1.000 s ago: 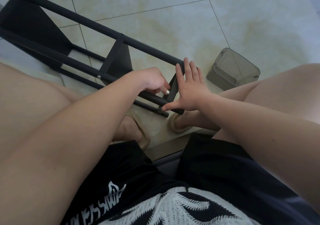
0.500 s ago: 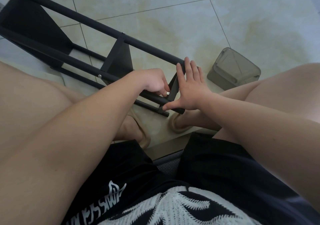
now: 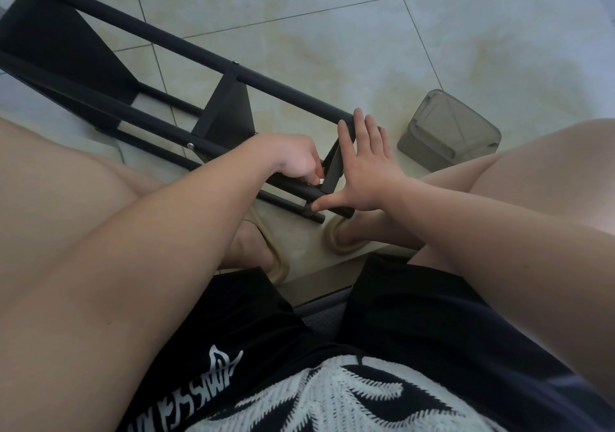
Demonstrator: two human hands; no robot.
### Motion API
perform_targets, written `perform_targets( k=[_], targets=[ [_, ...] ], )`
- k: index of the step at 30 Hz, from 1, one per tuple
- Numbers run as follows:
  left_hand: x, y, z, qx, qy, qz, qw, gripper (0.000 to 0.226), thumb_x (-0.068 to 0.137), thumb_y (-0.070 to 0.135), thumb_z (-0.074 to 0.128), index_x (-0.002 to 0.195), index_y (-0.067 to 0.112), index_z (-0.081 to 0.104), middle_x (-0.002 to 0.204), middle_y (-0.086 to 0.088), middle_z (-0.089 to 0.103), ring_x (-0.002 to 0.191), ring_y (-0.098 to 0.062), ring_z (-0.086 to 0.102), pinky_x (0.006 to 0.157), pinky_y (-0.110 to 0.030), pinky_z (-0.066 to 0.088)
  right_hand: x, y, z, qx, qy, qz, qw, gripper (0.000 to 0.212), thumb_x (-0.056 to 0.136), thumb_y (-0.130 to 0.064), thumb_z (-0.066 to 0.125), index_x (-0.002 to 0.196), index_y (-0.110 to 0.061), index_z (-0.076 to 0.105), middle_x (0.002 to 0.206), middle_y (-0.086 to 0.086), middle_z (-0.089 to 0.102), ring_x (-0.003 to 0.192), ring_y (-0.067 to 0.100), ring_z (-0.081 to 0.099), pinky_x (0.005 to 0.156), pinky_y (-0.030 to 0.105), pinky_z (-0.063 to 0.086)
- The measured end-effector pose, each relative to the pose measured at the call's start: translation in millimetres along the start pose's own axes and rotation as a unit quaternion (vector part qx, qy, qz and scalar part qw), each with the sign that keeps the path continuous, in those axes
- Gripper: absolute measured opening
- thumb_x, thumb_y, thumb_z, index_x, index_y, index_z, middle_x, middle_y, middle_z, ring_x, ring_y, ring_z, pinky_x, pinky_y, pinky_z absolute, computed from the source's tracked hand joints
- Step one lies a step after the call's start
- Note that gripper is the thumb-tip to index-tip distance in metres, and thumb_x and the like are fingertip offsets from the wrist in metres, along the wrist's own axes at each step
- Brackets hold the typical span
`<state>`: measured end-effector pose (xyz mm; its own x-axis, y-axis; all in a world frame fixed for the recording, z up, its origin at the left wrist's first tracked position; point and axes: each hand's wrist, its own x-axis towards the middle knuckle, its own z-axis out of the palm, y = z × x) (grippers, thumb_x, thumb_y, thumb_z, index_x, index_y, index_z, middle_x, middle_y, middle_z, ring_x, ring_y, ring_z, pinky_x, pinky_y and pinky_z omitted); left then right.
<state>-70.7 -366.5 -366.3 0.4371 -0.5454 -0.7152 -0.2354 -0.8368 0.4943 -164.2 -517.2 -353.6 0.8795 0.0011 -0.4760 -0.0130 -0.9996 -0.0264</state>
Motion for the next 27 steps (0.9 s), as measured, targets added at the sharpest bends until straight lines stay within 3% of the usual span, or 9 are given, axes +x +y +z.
perform_targets(
  k=[9,16,18,20,24,27],
  targets=[
    [-9,6,-1,0.02,0.003,0.008,1.0,0.029,0.094,0.021,0.065,0.122,0.019,0.07,0.109,0.009,0.061,0.11,-0.02,0.058,0.101,-0.038,0.044,2,2,-1,-0.001,-0.004,0.001,1.0,0.16,0.042,-0.106,0.038,0.158,-0.013,-0.02,0.161,0.018,-0.033,0.151,0.036,-0.028,0.121,0.049,-0.015],
    [-19,2,-8,-0.046,0.146,-0.025,0.988,0.025,0.089,0.012,0.069,0.113,0.016,0.073,0.106,-0.003,0.073,0.1,-0.022,0.066,0.088,-0.033,0.049,-1,2,-14,0.052,-0.041,0.0,0.998,0.15,0.056,-0.097,0.055,0.16,-0.016,-0.014,0.163,0.017,-0.03,0.152,0.035,-0.025,0.122,0.048,-0.013],
    [-20,3,-13,-0.05,0.18,-0.009,0.982,0.013,0.091,0.016,0.067,0.097,0.021,0.077,0.097,0.0,0.074,0.093,-0.019,0.066,0.079,-0.029,0.044,-2,3,-23,0.096,-0.049,0.003,0.994,0.138,0.065,-0.09,0.059,0.162,-0.019,-0.007,0.167,0.014,-0.021,0.154,0.034,-0.017,0.123,0.047,-0.007],
    [-20,3,-21,-0.046,0.196,-0.007,0.98,0.019,0.094,0.018,0.063,0.079,0.021,0.075,0.088,0.0,0.074,0.088,-0.018,0.066,0.072,-0.027,0.042,1,8,-35,0.137,-0.037,0.011,0.99,0.12,0.077,-0.077,0.066,0.163,-0.019,0.004,0.169,0.011,-0.003,0.155,0.034,0.002,0.124,0.045,0.007],
    [-17,3,-41,-0.004,0.221,-0.026,0.975,0.024,0.101,0.02,0.051,0.096,0.007,0.071,0.09,-0.007,0.07,0.085,-0.023,0.064,0.066,-0.031,0.043,19,25,-60,0.183,-0.032,0.018,0.982,0.084,0.09,-0.051,0.07,0.156,-0.017,0.032,0.155,0.01,0.038,0.138,0.031,0.041,0.112,0.04,0.037],
    [-13,8,-59,0.098,0.277,-0.021,0.956,0.028,0.105,0.024,0.038,0.104,0.011,0.063,0.089,-0.006,0.055,0.091,-0.03,0.055,0.074,-0.039,0.042,34,36,-70,0.162,-0.086,0.039,0.982,0.077,0.091,-0.048,0.07,0.153,-0.017,0.037,0.145,0.01,0.05,0.129,0.031,0.05,0.1,0.034,0.04]
  ],
)
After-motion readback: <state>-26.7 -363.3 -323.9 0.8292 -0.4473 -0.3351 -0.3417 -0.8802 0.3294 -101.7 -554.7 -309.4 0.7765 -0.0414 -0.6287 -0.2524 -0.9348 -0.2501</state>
